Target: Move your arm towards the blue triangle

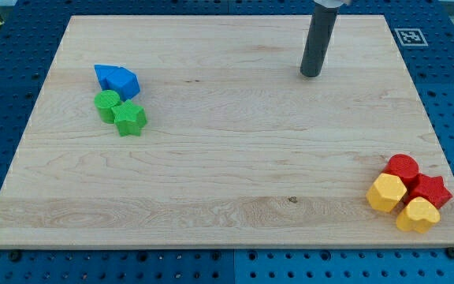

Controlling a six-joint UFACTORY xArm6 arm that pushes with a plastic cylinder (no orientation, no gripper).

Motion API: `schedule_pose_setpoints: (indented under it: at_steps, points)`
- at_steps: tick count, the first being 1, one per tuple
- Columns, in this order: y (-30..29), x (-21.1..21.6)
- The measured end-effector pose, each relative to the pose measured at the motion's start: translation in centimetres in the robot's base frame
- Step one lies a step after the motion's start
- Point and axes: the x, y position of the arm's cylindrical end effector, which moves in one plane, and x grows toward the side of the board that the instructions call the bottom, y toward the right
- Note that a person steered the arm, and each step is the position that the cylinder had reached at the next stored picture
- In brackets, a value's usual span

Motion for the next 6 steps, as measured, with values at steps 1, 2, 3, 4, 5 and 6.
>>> schedule_pose_setpoints:
  at_steps: [1, 2, 3, 4, 5, 6]
  points:
    - [0.0, 0.0]
    - [0.0, 0.0]
    - [-0.1, -0.2]
    - [-2.6, -1.9]
    - [-10.8, -2.5]
    - [-19.8, -2.6]
